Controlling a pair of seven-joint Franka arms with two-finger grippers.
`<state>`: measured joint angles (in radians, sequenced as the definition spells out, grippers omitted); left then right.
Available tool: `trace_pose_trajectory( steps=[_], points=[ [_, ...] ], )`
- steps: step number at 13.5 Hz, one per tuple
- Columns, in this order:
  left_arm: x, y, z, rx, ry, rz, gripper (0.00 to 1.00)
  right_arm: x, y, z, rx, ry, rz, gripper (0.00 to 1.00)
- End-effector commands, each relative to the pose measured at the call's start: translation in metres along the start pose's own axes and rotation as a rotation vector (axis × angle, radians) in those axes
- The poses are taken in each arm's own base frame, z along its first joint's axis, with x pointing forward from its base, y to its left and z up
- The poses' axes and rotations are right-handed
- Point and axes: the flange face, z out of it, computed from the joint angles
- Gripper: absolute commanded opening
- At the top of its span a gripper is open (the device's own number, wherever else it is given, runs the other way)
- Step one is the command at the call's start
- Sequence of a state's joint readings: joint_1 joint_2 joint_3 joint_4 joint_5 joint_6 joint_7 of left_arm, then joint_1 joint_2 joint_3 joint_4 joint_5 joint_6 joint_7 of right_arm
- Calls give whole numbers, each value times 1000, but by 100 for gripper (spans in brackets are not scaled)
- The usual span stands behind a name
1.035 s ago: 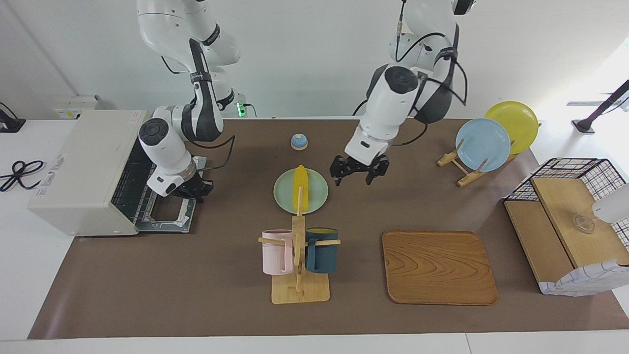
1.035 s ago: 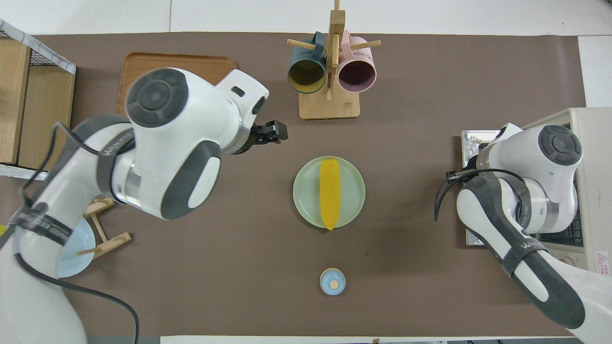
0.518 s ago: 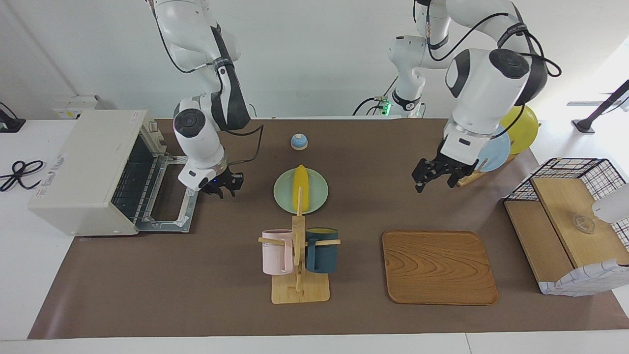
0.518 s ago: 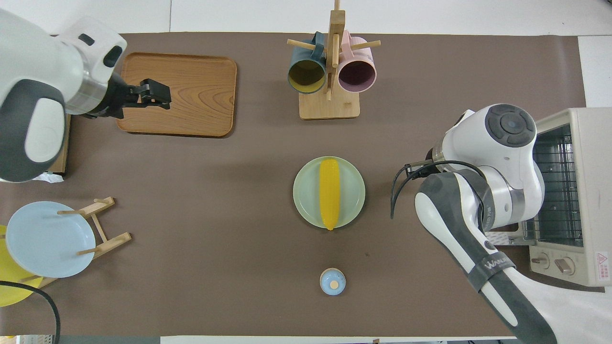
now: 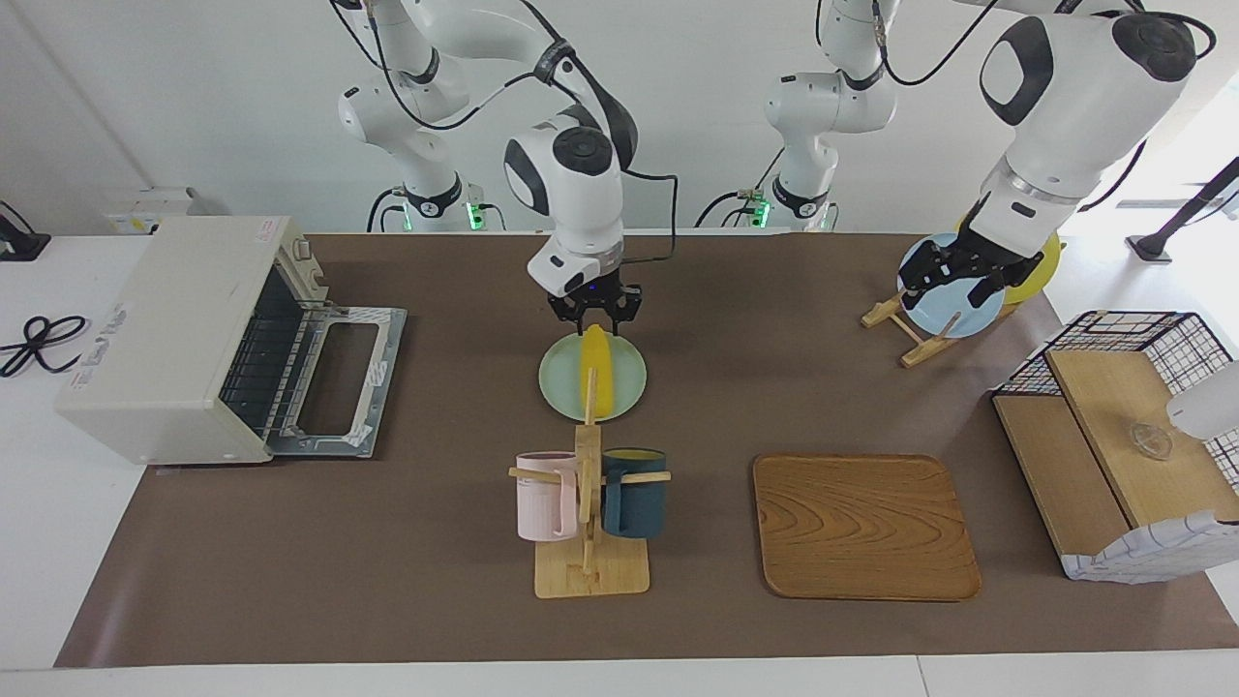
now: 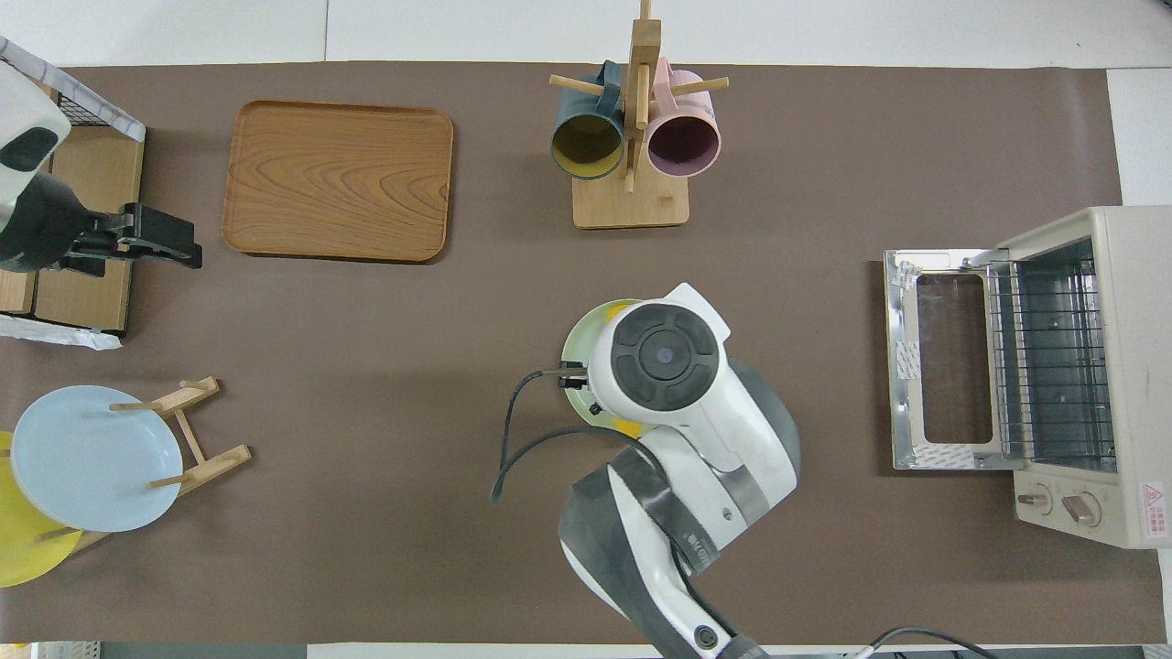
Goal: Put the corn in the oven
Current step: 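Retract the left gripper while the right gripper moves to the green plate, then grasp the rim of the green plate with the right gripper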
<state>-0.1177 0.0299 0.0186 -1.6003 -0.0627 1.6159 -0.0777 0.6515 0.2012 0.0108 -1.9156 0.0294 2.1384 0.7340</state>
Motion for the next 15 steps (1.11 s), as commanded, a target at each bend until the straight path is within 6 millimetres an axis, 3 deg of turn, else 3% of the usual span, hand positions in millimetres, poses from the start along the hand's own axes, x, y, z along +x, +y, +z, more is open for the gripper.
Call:
trace_pose_trajectory(
  steps=[1, 4, 7, 11, 15],
  points=[
    [-19, -17, -17, 15, -19, -8, 100, 8, -45, 37, -30, 15, 7, 57],
    [-27, -22, -26, 19, -23, -12, 100, 4, -38, 61, -63, 43, -35, 55],
    [-27, -30, -21, 18, -4, -18, 100, -19, -54, 79, -49, 51, -76, 54],
    [-22, -26, -8, 22, 28, 7, 100, -21, -50, 85, -54, 46, -84, 51],
    [-18, -31, -20, 58, 13, 14, 100, -33, -39, 101, -54, 44, -106, 45]
  ],
)
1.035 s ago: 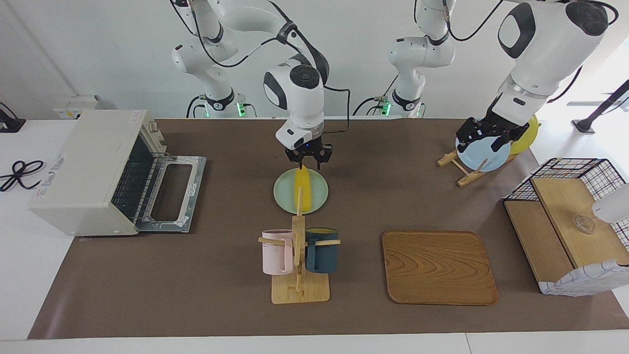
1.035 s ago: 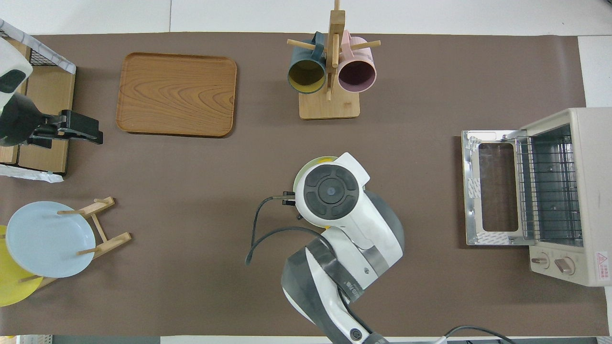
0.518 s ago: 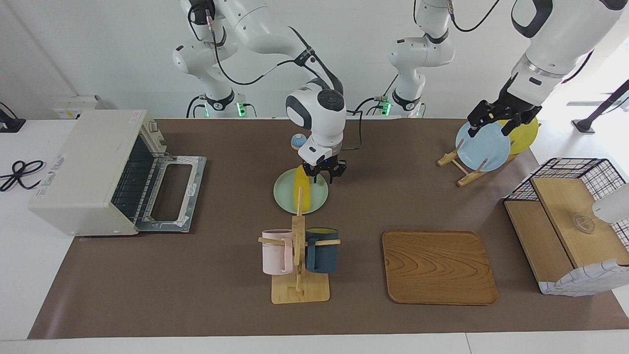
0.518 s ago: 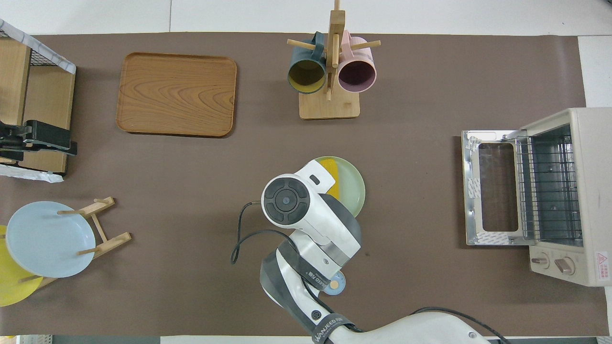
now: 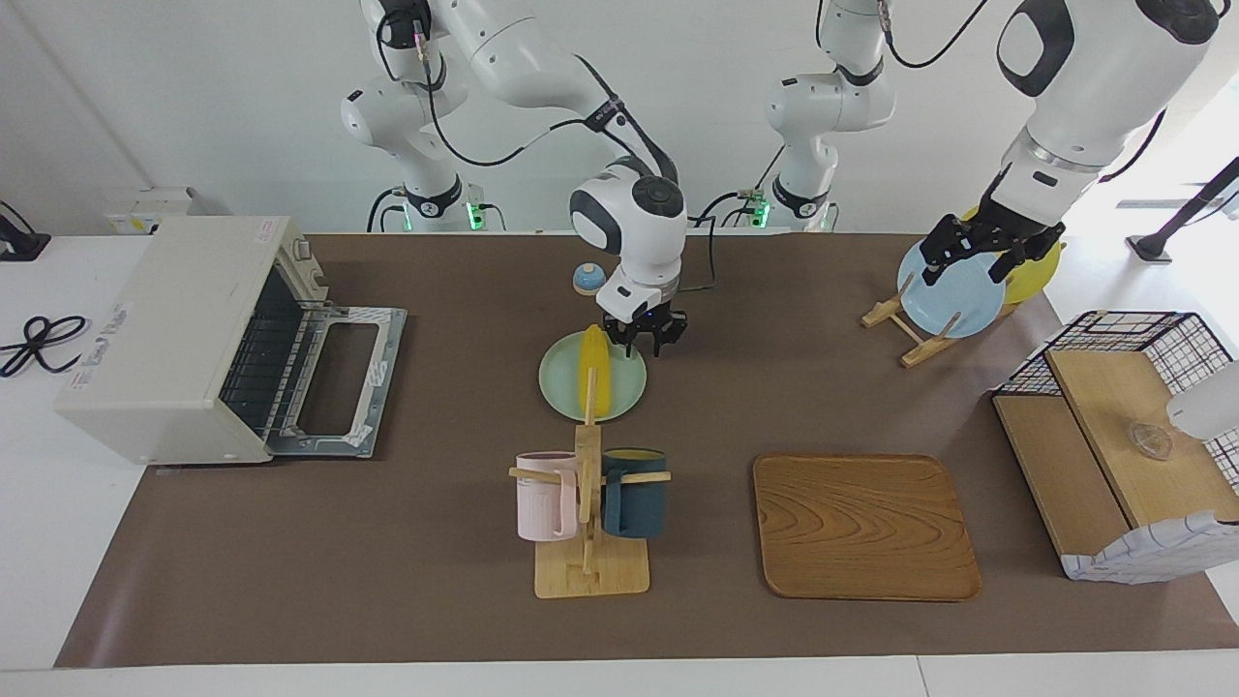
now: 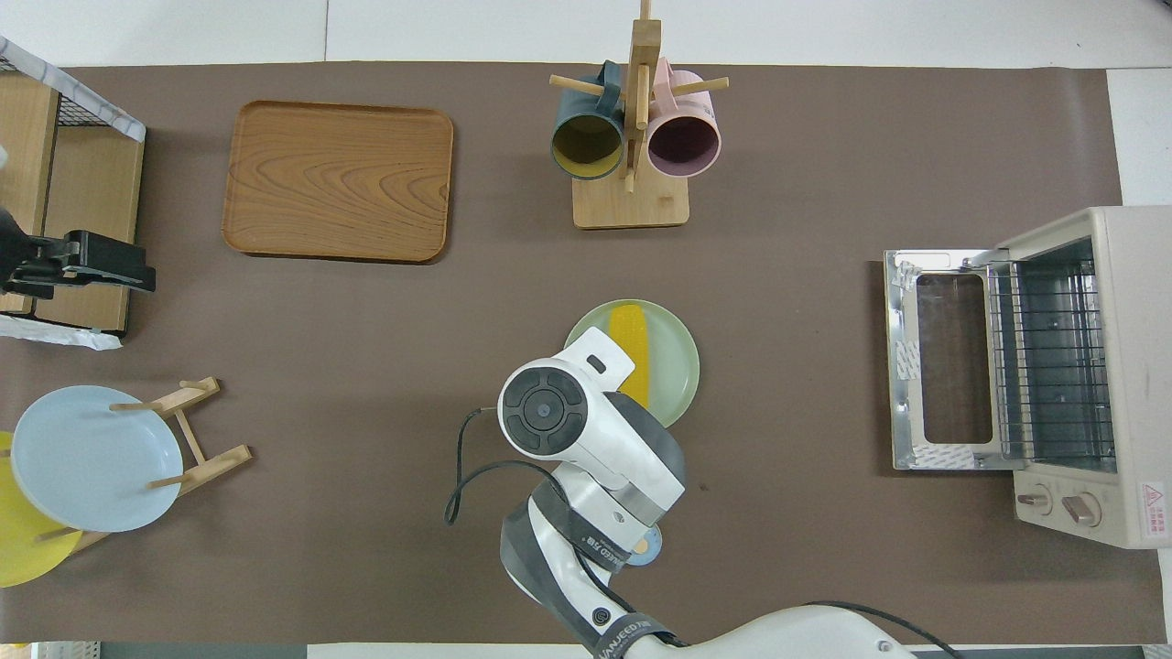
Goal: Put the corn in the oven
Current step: 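Grasp the rim of the green plate with the right gripper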
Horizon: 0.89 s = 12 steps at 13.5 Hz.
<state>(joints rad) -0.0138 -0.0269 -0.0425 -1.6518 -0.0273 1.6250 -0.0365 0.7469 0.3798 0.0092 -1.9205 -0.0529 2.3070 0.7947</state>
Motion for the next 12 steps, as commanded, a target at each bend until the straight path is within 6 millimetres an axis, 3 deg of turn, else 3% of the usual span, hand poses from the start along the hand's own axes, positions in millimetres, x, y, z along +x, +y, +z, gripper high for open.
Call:
trace_pose_trajectory(
  steps=[1, 2, 3, 4, 8, 11, 12],
  points=[
    [-4, -4, -15, 23, -28, 12, 100, -8, 8, 3, -2, 12, -26, 40],
    [-6, -3, -18, 24, -38, 14, 100, -8, 10, 4, -12, 12, -34, 31],
    [-7, -3, -19, 21, -41, 14, 100, -9, 13, 4, -42, 19, -67, 7],
    [-8, -3, -19, 19, -39, 14, 100, -10, 14, 4, -73, 28, -95, 0],
    [-9, 1, -18, 23, -39, 21, 100, -4, 19, -3, -174, 44, -223, 0],
    [-10, 0, -18, 23, -41, 18, 100, 17, 27, -28, -256, 26, -301, 0],
    [-9, 1, -19, 23, -36, 20, 100, 32, 42, -38, -275, 4, -324, 0]
  ],
)
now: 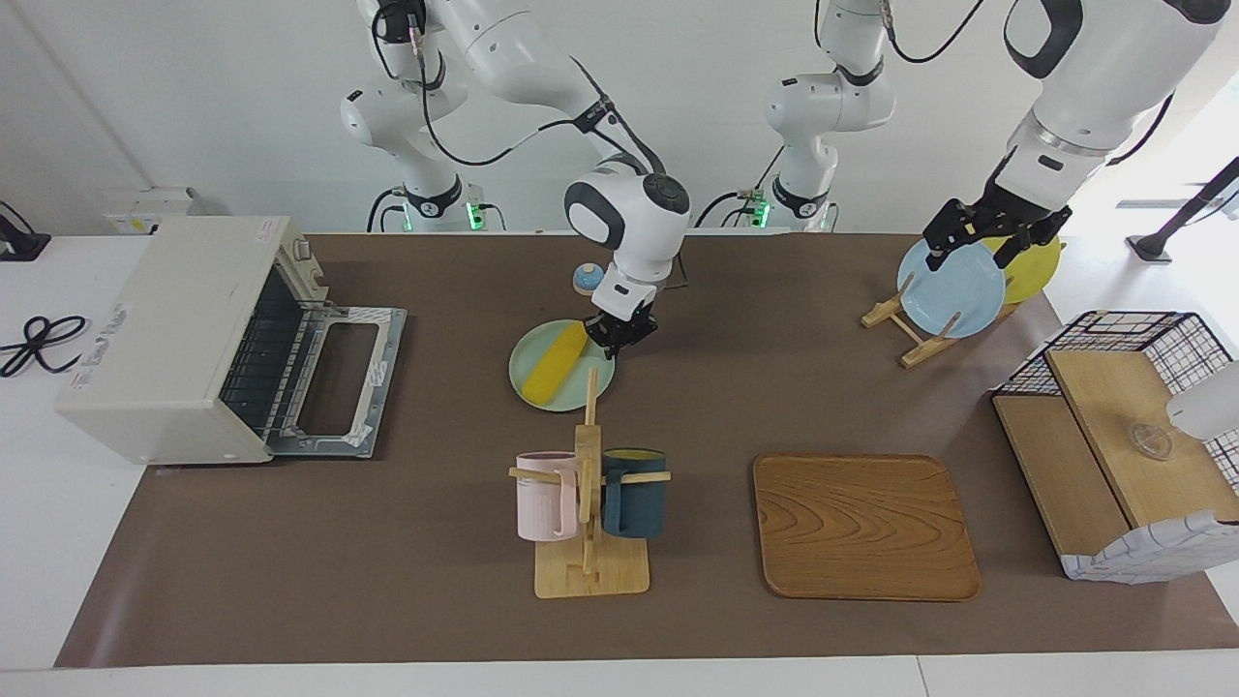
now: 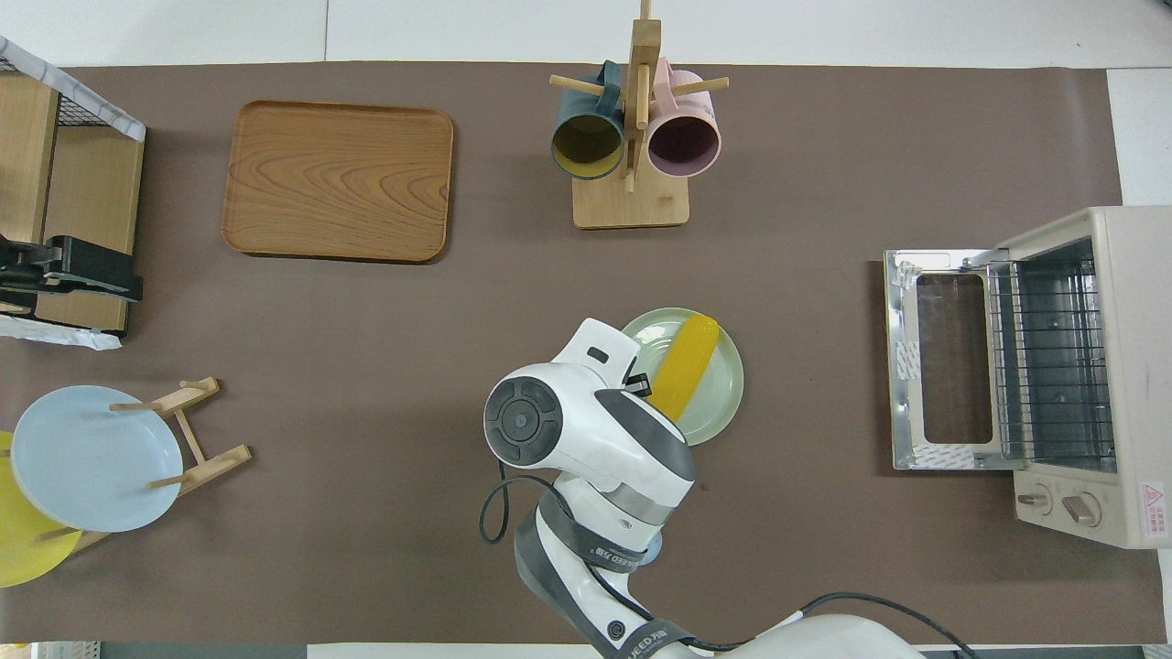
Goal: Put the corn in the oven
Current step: 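Carry the plate with the corn to the open oven with the right gripper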
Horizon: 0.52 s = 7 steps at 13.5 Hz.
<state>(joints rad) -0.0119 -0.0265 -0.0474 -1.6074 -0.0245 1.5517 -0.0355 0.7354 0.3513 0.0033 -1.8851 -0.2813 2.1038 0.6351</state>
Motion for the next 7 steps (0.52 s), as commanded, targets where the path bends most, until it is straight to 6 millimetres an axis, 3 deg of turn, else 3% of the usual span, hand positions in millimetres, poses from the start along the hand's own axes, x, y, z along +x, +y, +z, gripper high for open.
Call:
trace_pose_trajectory(
  steps=[1, 4, 7],
  points=[
    [-3, -1, -4, 19, -3, 14, 100, 26, 52, -22, -41, -28, -72, 0],
    [-2, 0, 2, 18, -1, 16, 100, 29, 121, -37, -60, -93, -75, 0],
    [2, -3, 10, 17, 14, 11, 100, 6, 195, -37, -56, -146, -52, 0]
  ],
)
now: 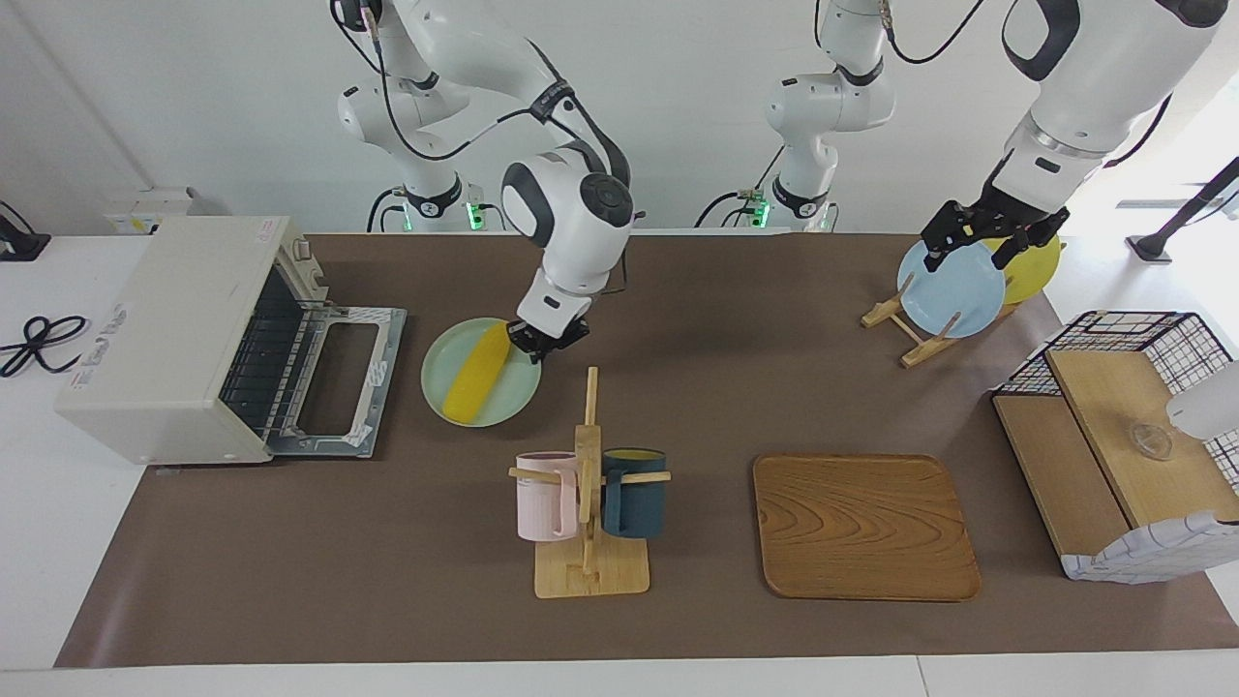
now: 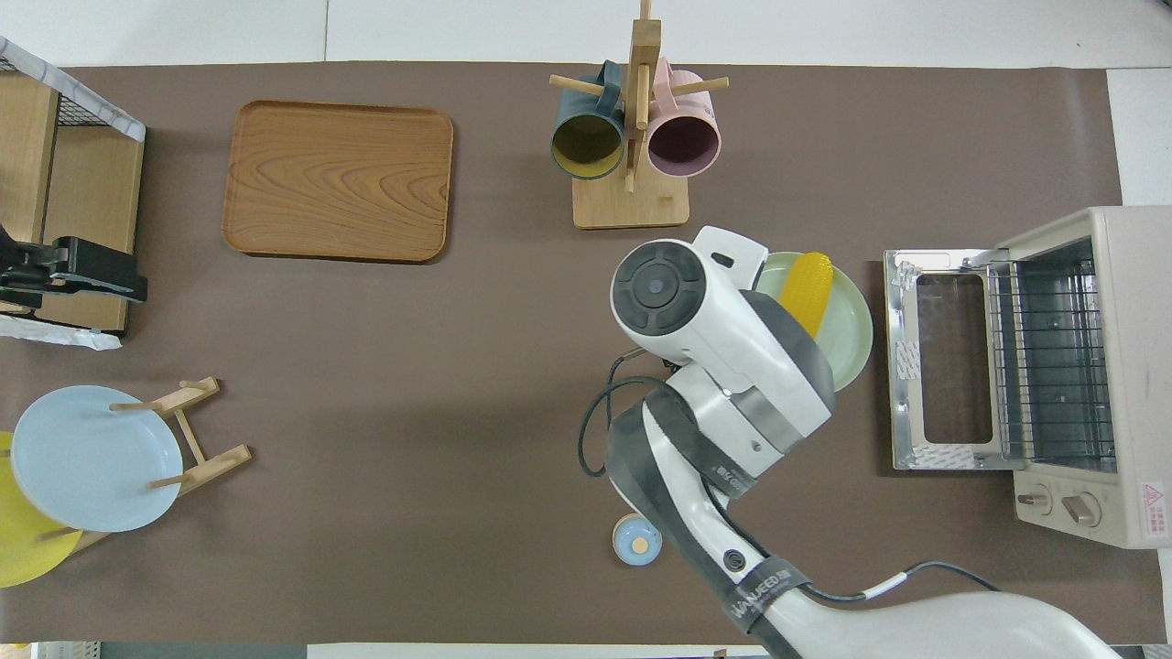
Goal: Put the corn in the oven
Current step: 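Carry the plate with the corn to the open oven with the right gripper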
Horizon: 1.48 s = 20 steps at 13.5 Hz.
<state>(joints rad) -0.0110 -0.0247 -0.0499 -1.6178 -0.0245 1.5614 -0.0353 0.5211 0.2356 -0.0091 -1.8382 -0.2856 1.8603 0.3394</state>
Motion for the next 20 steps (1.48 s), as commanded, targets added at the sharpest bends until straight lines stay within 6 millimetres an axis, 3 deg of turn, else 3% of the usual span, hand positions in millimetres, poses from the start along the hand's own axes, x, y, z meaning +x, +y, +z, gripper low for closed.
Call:
trace_pose_trajectory(
  steps=[1, 5, 8, 16, 20],
  points=[
    [3, -3, 6, 15, 23, 11, 100, -31, 53, 8, -3, -31, 7, 0],
    [6, -5, 7, 14, 46, 10, 100, -58, 142, 36, 23, -95, 54, 0],
    [8, -4, 11, 14, 44, 11, 100, -71, 193, 54, 40, -126, 135, 0],
    [9, -7, 14, 14, 46, 6, 100, -105, 289, 110, 82, -87, 123, 0],
    [10, -6, 13, 14, 66, 8, 100, -116, 305, 126, 92, -74, 133, 0]
  ],
)
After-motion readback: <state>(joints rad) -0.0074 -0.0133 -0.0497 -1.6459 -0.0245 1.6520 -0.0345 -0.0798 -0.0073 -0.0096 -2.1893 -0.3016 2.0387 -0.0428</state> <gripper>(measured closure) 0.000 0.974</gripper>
